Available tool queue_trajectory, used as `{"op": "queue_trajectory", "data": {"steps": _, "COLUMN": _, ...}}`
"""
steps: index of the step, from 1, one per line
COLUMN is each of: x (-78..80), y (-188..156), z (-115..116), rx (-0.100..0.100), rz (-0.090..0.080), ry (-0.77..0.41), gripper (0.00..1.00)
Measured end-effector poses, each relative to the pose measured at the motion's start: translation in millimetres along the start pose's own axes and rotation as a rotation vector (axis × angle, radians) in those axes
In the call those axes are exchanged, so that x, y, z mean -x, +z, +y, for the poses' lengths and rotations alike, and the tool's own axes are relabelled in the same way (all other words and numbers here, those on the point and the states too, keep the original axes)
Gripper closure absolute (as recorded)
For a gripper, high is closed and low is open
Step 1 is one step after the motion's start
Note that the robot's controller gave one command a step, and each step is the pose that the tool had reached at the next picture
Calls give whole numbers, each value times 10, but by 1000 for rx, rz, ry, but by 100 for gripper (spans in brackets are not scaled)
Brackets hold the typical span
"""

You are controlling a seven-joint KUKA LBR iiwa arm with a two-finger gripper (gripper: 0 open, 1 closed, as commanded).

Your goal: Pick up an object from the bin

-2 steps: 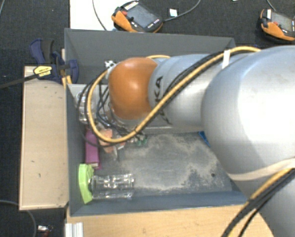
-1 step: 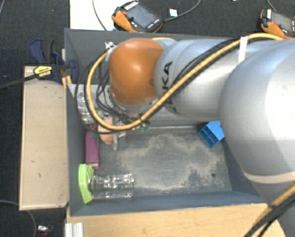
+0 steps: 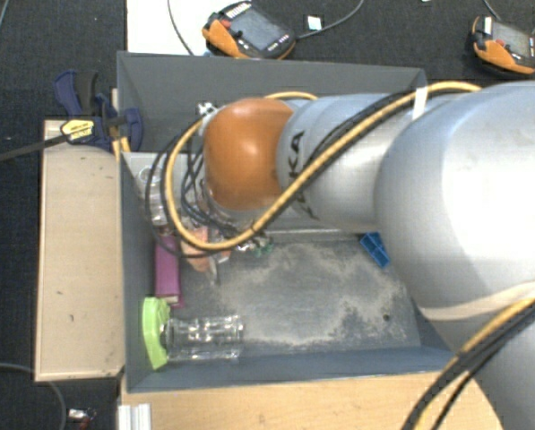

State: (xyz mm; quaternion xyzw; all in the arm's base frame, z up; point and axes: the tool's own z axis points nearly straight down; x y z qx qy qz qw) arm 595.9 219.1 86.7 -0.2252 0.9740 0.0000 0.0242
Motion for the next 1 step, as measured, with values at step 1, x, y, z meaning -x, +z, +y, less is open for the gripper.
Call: {"op": "queue_trajectory", "data": {"steps": 1, "x": 5, "y": 3, "z": 0, "rx": -4, "rz": -1, "ry": -25, "gripper": 100}}
